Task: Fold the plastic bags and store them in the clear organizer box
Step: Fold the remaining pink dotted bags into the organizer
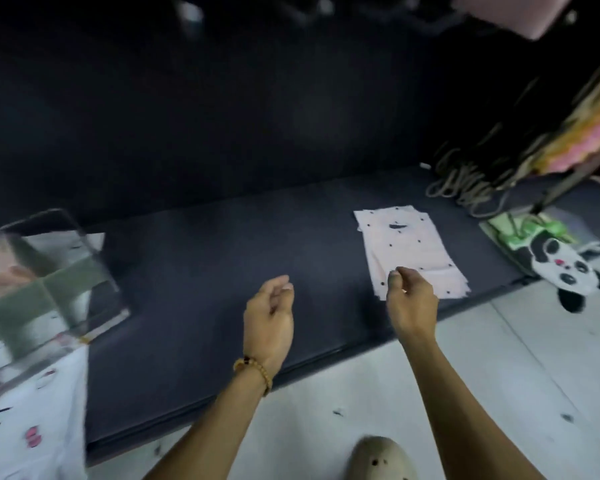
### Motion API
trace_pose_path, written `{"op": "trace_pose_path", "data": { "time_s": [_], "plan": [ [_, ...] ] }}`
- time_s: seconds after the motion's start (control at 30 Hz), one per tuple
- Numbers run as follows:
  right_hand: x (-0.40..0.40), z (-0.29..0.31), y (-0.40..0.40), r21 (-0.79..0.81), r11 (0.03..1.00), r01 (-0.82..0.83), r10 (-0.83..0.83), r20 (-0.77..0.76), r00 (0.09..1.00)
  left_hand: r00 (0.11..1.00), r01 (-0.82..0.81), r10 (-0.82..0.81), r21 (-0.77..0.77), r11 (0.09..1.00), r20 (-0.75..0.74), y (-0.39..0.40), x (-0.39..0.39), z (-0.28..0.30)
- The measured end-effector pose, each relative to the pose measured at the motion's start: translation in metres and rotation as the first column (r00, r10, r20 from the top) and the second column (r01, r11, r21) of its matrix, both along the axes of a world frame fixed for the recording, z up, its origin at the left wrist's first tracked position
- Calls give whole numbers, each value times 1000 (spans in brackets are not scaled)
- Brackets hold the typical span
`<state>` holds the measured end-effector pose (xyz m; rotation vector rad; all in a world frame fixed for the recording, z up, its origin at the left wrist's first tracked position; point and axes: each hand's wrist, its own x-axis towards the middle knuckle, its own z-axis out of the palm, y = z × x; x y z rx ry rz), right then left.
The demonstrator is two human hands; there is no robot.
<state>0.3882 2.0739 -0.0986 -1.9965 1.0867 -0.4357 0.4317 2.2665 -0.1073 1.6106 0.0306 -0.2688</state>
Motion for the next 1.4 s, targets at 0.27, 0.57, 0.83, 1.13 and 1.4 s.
{"op": "trace_pose_path", "data": {
  "time_s": [0.27, 0.57, 0.83, 1.13, 1.4],
  "plan": [
    [-15, -50, -124, -210, 954, -215, 117, -400, 909, 803, 378, -564, 567, 732, 192, -140, 20, -34],
    [-23, -76, -106, -378, 747, -547, 285, -561, 777, 616, 208, -743, 855, 475, 263, -146, 21, -64],
    [-29, -51, -56, -292, 776, -559, 323, -577, 750, 662, 144, -691, 856, 497, 290, -105, 4, -53],
    [-14, -8, 32, -520, 731, -442, 451, -117, 885, 631, 15, -570, 726, 687, 527, -15, 15, -3],
    [-19, -39, 116, -247, 296, -923, 813, -442, 379, 720, 322, -689, 842, 433, 79, 128, 12, -16]
  ]
}}
